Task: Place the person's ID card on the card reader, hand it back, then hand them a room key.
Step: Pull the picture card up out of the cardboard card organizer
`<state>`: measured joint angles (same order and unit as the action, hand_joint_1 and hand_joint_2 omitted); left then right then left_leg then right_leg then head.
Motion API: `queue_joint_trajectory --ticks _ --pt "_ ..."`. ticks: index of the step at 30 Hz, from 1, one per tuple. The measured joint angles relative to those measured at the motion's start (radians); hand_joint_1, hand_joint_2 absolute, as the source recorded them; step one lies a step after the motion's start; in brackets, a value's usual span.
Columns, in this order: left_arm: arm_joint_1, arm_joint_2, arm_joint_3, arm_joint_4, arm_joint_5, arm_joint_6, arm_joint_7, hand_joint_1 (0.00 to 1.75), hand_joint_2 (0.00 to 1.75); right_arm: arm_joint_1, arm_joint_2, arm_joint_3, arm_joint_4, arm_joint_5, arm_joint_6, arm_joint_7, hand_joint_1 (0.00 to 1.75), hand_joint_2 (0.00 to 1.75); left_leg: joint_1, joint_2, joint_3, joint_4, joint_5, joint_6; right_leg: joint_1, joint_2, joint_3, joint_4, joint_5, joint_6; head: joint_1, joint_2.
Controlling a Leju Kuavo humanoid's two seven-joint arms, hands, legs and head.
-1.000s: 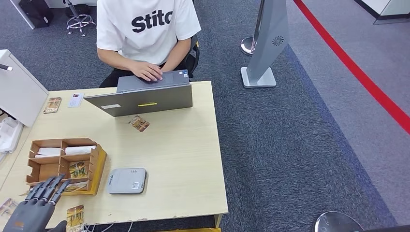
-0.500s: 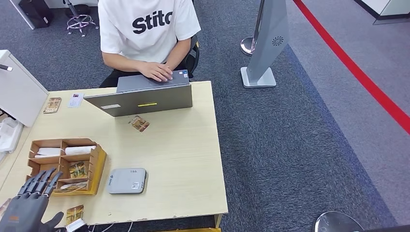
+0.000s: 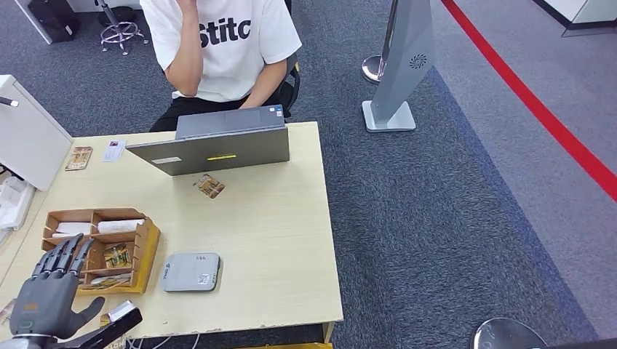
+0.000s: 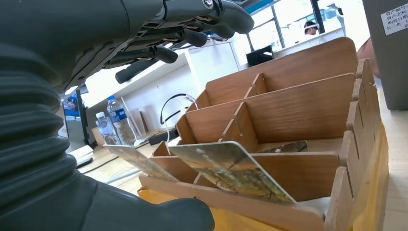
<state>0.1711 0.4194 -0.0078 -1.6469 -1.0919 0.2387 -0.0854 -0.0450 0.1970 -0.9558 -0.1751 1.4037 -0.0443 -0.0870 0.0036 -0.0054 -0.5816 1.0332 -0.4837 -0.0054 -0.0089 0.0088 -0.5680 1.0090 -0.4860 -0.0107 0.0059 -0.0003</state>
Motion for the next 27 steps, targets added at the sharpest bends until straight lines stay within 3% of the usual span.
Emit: queue_joint_trajectory --ticks 10,27 --pt "-0.036 -0.036 -0.004 0.027 -0.034 -0.027 0.002 0.00 1.75 -0.001 0.000 0.009 0.000 -0.002 0.001 0.000 0.00 1.75 0.000 0.000 0.000 0.000 0.000 0.000 0.000 0.001 0.000 0.000 0.000 0.000 0.000 0.000" --pt "-0.036 -0.038 -0.033 0.038 -0.055 -0.035 0.012 0.00 1.75 -0.001 0.001 0.010 0.000 -0.018 0.010 0.000 0.00 1.75 0.000 0.000 0.000 0.000 0.000 0.000 0.000 0.000 0.000 0.000 0.000 0.000 0.000 0.000"
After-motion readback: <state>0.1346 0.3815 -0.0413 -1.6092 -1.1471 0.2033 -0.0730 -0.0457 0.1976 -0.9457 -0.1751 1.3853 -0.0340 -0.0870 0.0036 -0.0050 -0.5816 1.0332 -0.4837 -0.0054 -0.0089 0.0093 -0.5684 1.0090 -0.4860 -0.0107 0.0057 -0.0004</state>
